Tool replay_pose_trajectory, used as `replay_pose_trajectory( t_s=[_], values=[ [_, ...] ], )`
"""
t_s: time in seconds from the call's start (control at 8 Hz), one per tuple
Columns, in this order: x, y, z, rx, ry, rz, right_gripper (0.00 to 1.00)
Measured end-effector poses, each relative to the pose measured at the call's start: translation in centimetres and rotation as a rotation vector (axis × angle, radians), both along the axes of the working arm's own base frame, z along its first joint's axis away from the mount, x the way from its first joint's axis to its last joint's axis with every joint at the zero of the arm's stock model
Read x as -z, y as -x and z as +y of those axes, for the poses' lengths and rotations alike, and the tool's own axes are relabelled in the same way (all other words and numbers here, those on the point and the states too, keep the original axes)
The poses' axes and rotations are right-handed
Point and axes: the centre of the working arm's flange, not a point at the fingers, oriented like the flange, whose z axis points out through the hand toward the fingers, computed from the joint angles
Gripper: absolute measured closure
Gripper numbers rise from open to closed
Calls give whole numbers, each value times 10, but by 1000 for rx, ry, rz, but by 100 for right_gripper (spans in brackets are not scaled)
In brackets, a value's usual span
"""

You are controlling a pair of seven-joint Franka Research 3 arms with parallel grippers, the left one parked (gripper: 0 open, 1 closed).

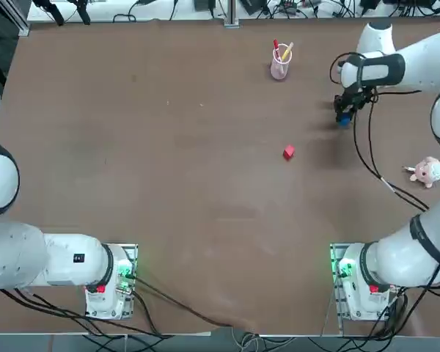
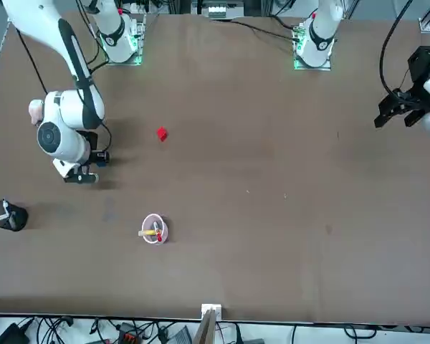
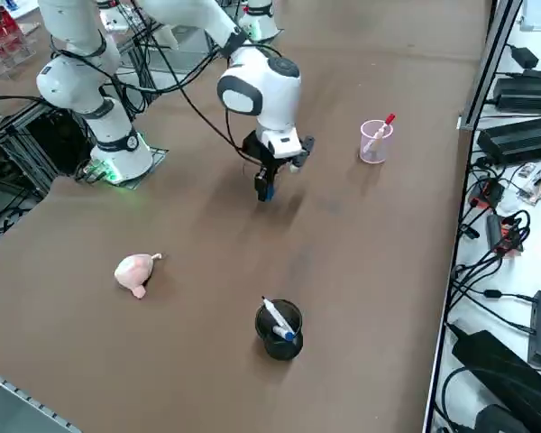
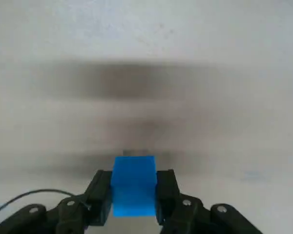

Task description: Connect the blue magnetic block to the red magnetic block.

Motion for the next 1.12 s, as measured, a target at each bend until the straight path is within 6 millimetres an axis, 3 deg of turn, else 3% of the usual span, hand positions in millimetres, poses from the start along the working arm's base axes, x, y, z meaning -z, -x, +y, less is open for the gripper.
replay_pose_trajectory(
  t_s=[0.12,0.38,0.62,0.75,0.88,1.0,1.12],
  values=[
    [10,-2,3,-2,3,13,53],
    [13,-6,2,1,5,21,52],
    [15,-5,2,2,6,25,42],
    [13,-7,2,2,7,25,26],
    [3,-11,3,3,9,37,7],
    [-20,-16,7,-3,13,59,0],
    [-52,-23,18,-30,13,64,0]
  ],
)
